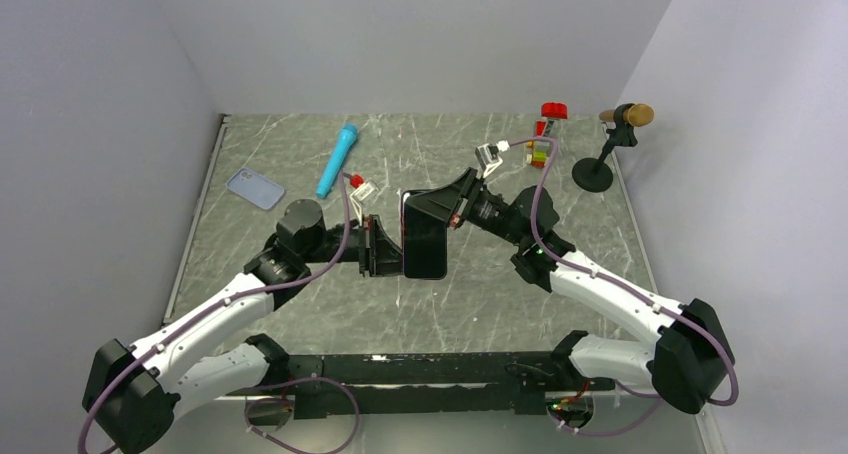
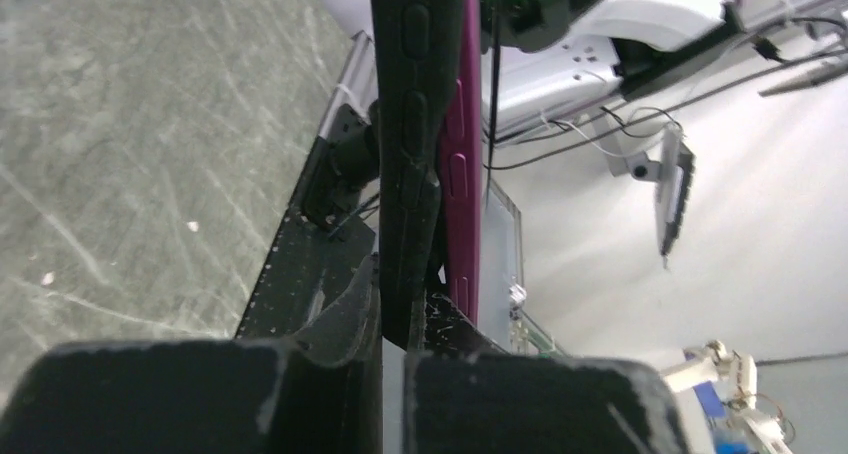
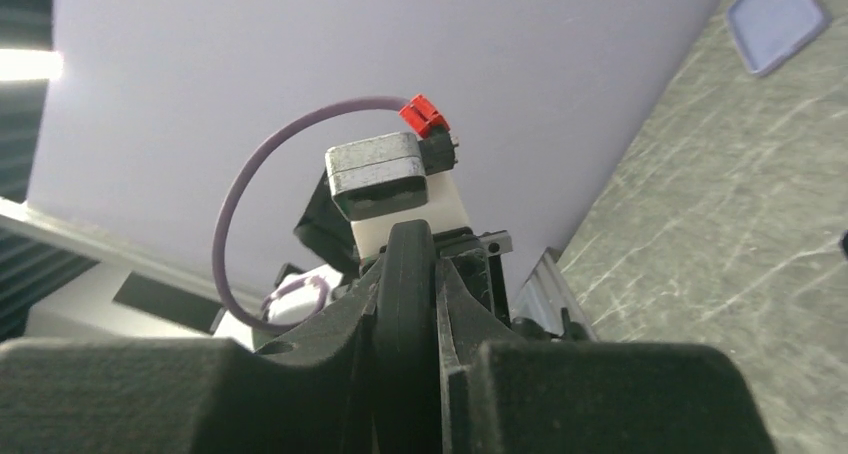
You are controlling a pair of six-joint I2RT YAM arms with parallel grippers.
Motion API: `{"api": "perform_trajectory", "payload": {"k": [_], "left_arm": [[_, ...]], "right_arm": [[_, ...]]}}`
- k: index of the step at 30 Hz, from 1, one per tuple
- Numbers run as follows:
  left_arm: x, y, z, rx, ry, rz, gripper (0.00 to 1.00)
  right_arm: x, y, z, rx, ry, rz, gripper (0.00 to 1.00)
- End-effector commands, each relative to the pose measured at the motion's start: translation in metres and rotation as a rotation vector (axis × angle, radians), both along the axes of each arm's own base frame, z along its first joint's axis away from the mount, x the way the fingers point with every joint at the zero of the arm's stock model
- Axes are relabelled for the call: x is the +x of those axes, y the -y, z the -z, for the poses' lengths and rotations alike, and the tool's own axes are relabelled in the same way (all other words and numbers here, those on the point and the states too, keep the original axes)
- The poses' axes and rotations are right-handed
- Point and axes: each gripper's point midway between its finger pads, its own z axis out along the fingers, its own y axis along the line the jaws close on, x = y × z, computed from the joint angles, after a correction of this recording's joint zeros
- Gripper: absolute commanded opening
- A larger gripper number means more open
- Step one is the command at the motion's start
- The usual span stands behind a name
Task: Take the phone out of the phone case
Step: Remove the phone case from the phone.
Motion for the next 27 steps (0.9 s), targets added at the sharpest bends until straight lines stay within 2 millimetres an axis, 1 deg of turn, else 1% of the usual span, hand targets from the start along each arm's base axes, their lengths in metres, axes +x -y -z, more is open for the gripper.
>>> {"api": "perform_trajectory", "payload": {"k": [1,3,5,8,10,11,13,15,19,20,21,25,27], "left_arm": [[0.077,-0.011,0.031,0.205,0.077,-0.412,0.00],[0.100,-0.040,0.055,0.370,0.100,-0.607,0.00],[0.117,-0.065,0.072,0.460,0.127,-0.763,0.00],[0.134,-0.091,0.087,0.559,0.192,-0.904,0.00],[0.141,-0.103,0.094,0.610,0.217,-0.956,0.00],[0.143,-0.106,0.094,0.617,0.230,-0.974,0.00],[0.141,-0.105,0.090,0.593,0.245,-0.966,0.00],[0.134,-0.095,0.080,0.531,0.256,-0.910,0.00],[0.105,-0.068,0.057,0.423,0.253,-0.717,0.00],[0.096,-0.062,0.052,0.402,0.248,-0.660,0.04],[0.087,-0.058,0.047,0.384,0.238,-0.611,0.11],[0.051,-0.041,0.030,0.288,0.210,-0.424,0.46],[0.038,-0.041,0.022,0.258,0.232,-0.372,0.63]], "right_arm": [[-0.044,-0.002,-0.047,0.086,0.031,-0.112,0.00],[-0.039,-0.002,-0.036,0.076,-0.011,-0.092,0.00],[-0.040,-0.003,-0.029,0.103,-0.064,-0.119,0.00],[-0.050,-0.004,-0.039,0.224,-0.112,-0.218,0.00],[-0.057,-0.003,-0.048,0.275,-0.109,-0.254,0.00],[-0.057,-0.003,-0.050,0.283,-0.113,-0.258,0.00],[-0.058,-0.003,-0.050,0.276,-0.115,-0.257,0.00],[-0.054,-0.003,-0.044,0.232,-0.103,-0.223,0.00],[-0.039,0.002,-0.023,0.137,-0.088,-0.134,0.00],[-0.036,0.003,-0.018,0.113,-0.088,-0.115,0.00],[-0.032,0.005,-0.014,0.096,-0.086,-0.099,0.00],[-0.032,0.010,-0.011,0.096,-0.053,-0.111,0.00],[-0.034,0.015,-0.014,0.099,-0.022,-0.114,0.00]]}}
